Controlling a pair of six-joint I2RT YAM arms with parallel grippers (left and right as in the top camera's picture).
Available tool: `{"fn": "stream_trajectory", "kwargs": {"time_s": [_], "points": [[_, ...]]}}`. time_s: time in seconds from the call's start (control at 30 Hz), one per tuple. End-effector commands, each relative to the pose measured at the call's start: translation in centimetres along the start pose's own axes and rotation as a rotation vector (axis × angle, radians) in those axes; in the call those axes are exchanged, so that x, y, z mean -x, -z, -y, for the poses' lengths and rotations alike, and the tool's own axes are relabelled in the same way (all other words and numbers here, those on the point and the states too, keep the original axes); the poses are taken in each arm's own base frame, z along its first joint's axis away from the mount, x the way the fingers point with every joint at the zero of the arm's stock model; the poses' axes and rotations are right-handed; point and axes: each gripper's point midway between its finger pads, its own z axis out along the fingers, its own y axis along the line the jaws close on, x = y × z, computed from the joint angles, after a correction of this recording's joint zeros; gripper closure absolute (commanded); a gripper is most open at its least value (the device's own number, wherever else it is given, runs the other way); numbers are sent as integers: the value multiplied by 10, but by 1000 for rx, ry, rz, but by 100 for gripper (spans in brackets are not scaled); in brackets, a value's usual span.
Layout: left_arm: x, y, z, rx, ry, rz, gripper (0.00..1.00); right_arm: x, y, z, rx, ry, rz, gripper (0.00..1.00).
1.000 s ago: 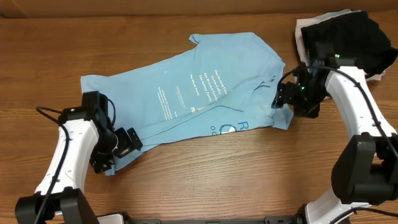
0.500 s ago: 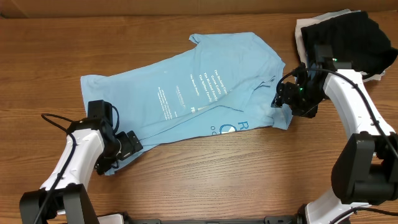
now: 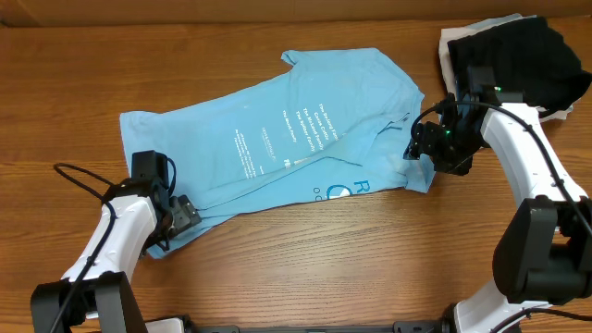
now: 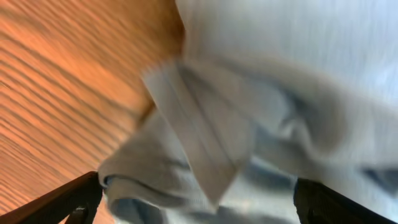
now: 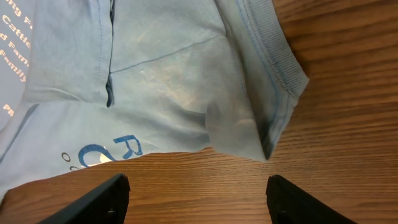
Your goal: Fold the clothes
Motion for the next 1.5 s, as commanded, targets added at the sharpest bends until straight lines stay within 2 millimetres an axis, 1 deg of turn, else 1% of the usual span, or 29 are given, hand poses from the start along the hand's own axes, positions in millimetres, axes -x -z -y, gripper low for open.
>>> {"fn": "stream_trajectory", "kwargs": {"time_s": [0.0,0.03,0.1,0.17,0.23,0.27,0.33,0.37,0.43,0.47,0.5,0.53,0.57,0.6,0.63,0.8,0.93,0.97,1.1,1.23,1.37,1.47], "points": [[16,-1,-14,91,25,86,0,1,1,1,-8,-2,10,26],[20,-1,-12,85,30,101,0,1,1,1,-8,-1,11,26],[19,-1,-8,61,31,97,0,2,1,1,-7,-1,13,26],[12,-2,-1,21,26,59,0,2,1,1,-7,0,15,26],[0,-2,3,-9,17,3,5,3,1,1,-6,0,17,26],[-5,-2,4,-19,13,-22,12,3,1,0,-6,1,18,26],[-16,-2,1,-13,1,-66,38,3,1,0,-6,1,19,26],[-18,-2,-1,-1,-2,-73,44,4,1,0,-6,1,20,26],[-16,-2,-7,30,-4,-61,69,4,1,0,-5,2,23,26],[-13,-2,-8,39,-2,-48,79,5,1,0,-5,3,24,26],[-9,-2,-10,49,0,-30,93,4,1,0,-5,2,23,26],[-4,-2,-12,64,5,-4,96,3,1,1,-6,1,19,26],[0,-2,-14,74,10,14,96,2,1,1,-7,1,15,26],[10,-2,-18,91,28,52,96,1,1,1,-8,-1,11,26],[14,-2,-19,94,38,66,96,1,1,1,-9,-2,9,26],[57,-4,-40,82,193,202,96,-4,-3,3,-12,-7,-8,26],[93,-1,-54,39,247,313,96,-8,-12,6,-14,-19,-18,27],[101,0,-55,22,252,337,96,-9,-15,7,-14,-25,-21,29],[126,8,-52,-59,291,428,96,-13,-28,12,-15,-53,-24,32],[142,16,-50,-80,299,498,96,-19,-43,17,-16,-72,-29,34],[152,21,-52,-77,313,542,96,-28,-60,16,-15,-72,-36,35],[158,25,-56,-62,327,578,96,-31,-72,11,-15,-73,-24,42]]}}
